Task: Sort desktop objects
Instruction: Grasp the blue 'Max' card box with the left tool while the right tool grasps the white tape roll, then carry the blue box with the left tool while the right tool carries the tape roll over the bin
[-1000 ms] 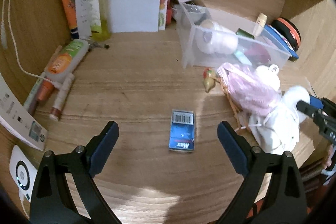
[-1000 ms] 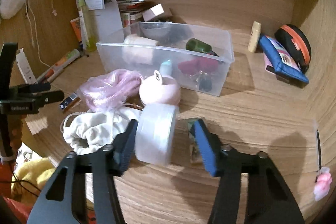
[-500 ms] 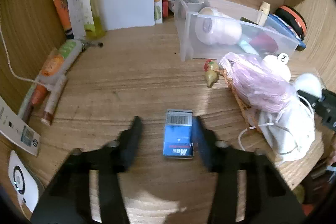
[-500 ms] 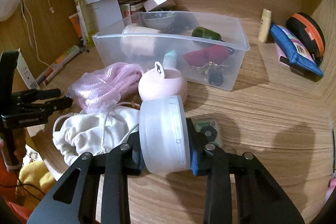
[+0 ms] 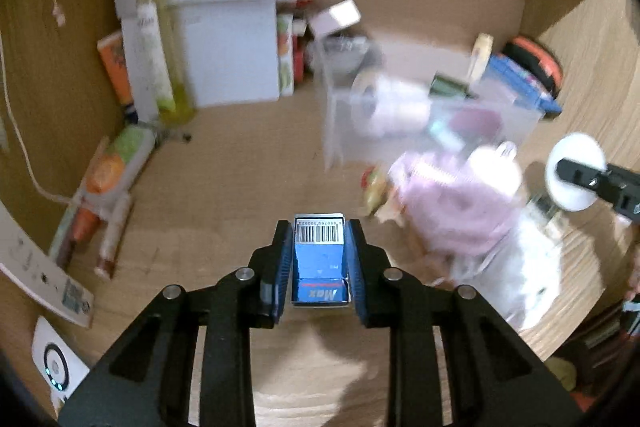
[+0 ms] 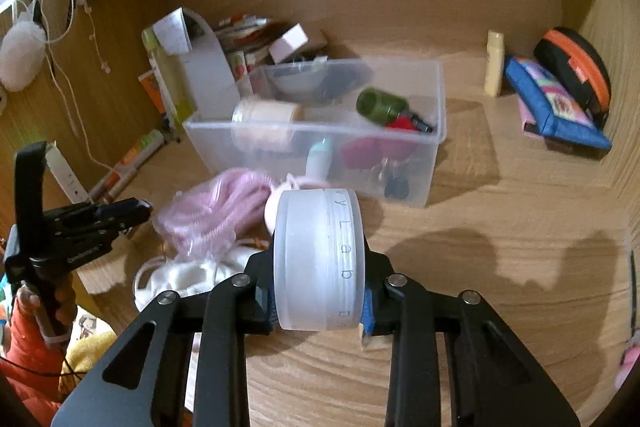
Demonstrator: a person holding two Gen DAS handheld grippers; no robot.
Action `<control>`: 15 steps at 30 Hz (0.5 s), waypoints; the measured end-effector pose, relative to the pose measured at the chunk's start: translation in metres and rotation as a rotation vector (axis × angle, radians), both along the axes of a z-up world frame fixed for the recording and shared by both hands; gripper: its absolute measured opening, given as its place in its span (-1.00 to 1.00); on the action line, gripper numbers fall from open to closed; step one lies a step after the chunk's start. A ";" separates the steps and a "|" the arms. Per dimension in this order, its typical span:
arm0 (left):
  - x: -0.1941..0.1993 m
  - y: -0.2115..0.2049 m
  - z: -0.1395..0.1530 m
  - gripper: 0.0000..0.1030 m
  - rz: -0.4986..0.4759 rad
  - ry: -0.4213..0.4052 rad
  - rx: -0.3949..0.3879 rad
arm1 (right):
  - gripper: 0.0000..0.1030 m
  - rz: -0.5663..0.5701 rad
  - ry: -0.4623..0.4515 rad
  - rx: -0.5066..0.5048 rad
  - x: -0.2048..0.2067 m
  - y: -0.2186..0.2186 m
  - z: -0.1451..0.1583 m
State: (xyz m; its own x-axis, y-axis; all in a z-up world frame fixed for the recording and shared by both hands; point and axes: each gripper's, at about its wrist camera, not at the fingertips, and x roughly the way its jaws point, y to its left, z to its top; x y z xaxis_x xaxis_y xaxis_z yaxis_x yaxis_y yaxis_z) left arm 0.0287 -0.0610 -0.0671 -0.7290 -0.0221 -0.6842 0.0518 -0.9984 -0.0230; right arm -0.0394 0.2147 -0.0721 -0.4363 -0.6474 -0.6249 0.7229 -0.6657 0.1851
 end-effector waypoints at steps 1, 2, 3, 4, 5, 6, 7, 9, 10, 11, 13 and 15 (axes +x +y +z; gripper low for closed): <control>-0.001 0.003 0.006 -0.49 -0.003 0.016 -0.003 | -0.48 -0.004 0.005 -0.006 -0.001 0.001 0.003; -0.002 0.005 0.011 -0.49 -0.008 0.032 -0.006 | -0.48 -0.005 0.009 -0.009 -0.002 0.002 0.005; -0.004 0.008 0.016 -0.49 -0.016 0.049 -0.005 | -0.48 -0.005 0.014 -0.009 -0.004 0.002 0.008; -0.005 0.010 0.020 -0.49 -0.021 0.062 0.000 | -0.48 -0.011 0.022 -0.011 -0.005 0.003 0.011; -0.007 0.012 0.024 -0.49 -0.019 0.070 0.006 | -0.48 -0.014 0.026 -0.012 -0.006 0.004 0.013; -0.010 0.014 0.029 -0.49 -0.026 0.080 0.015 | -0.48 -0.020 0.030 -0.017 -0.008 0.005 0.015; -0.012 0.015 0.032 -0.49 -0.029 0.089 0.020 | -0.48 -0.024 0.033 -0.025 -0.010 0.005 0.019; -0.020 0.018 0.039 -0.49 -0.034 0.104 0.031 | -0.48 -0.030 0.040 -0.037 -0.013 0.007 0.024; -0.024 0.020 0.043 -0.49 -0.036 0.114 0.038 | -0.48 -0.035 0.049 -0.044 -0.016 0.009 0.028; -0.026 0.020 0.045 -0.49 -0.041 0.119 0.045 | -0.48 -0.036 0.057 -0.048 -0.017 0.009 0.032; -0.035 0.023 0.053 -0.49 -0.057 0.135 0.068 | -0.48 -0.043 0.077 -0.058 -0.022 0.010 0.040; -0.042 0.027 0.060 -0.49 -0.085 0.148 0.088 | -0.48 -0.047 0.091 -0.066 -0.027 0.011 0.047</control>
State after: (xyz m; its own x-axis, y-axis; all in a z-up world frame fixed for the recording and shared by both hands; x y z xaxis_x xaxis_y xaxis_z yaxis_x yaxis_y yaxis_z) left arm -0.0136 -0.0342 -0.0069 -0.8186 0.0992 -0.5657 -0.0435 -0.9929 -0.1111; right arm -0.0667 0.2255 -0.0256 -0.5201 -0.6634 -0.5380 0.7067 -0.6880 0.1652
